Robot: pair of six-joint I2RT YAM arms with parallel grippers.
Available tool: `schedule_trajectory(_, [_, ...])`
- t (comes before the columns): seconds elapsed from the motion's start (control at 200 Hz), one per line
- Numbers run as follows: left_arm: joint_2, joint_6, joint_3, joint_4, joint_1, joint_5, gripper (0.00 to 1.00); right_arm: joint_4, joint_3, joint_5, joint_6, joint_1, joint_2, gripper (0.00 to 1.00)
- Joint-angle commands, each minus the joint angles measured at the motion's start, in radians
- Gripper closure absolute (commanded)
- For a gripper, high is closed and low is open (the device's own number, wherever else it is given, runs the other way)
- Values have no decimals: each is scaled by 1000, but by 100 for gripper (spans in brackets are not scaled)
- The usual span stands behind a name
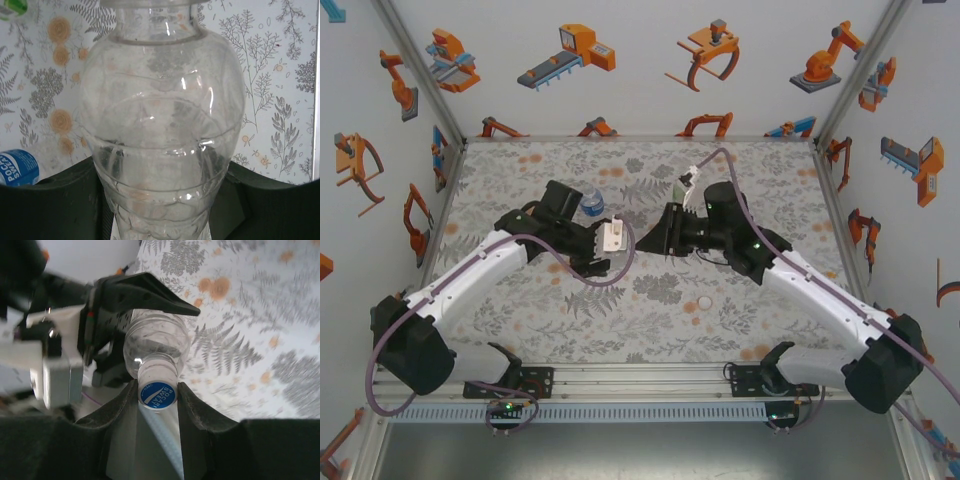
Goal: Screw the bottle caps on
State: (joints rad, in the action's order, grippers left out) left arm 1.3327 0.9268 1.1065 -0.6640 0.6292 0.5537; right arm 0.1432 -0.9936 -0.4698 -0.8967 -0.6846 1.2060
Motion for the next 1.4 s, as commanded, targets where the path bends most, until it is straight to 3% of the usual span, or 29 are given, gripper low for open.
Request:
schedule_trajectory(0.0, [-28, -56, 21, 142, 28, 97, 100, 33, 32, 95, -428, -15, 37, 99])
schedule_trajectory(0.12, [-22, -65, 28, 143, 27, 90, 100, -17, 26, 54, -479, -14, 56, 90])
schedule_trajectory(0.28, [-20, -62, 26, 144, 26, 98, 100, 49, -50, 44, -376, 2, 62, 73])
schedule_trajectory(0.421, [-21, -57, 23, 142, 26, 104, 100, 77, -77, 44, -170, 51, 11, 44])
schedule_trajectory(0.496, [-20, -54, 23, 140, 27, 111, 100, 85, -89, 39, -26, 70, -25, 34])
schedule_trajectory(0.571, [-21, -49, 25, 135, 27, 118, 100, 100, -104, 45, 127, 81, -58, 30])
schedule_trajectory(0.756, [-19, -29, 28, 115, 26, 144, 100, 87, -139, -34, 540, 82, -117, 31])
schedule_trajectory(0.926, [-15, -16, 31, 100, 26, 178, 100, 23, -91, -262, 962, 80, -169, 31])
schedule_trajectory(1.061, [-11, -10, 32, 93, 27, 187, 100, 80, -67, -382, 1302, 77, -185, 35])
schedule_trajectory(1.207, [-9, -8, 43, 77, 27, 201, 100, 91, -52, -430, 1469, 74, -173, 38])
schedule_trajectory(1.392, [-8, -4, 43, 72, 26, 203, 100, 82, -61, -449, 1486, 63, -128, 45])
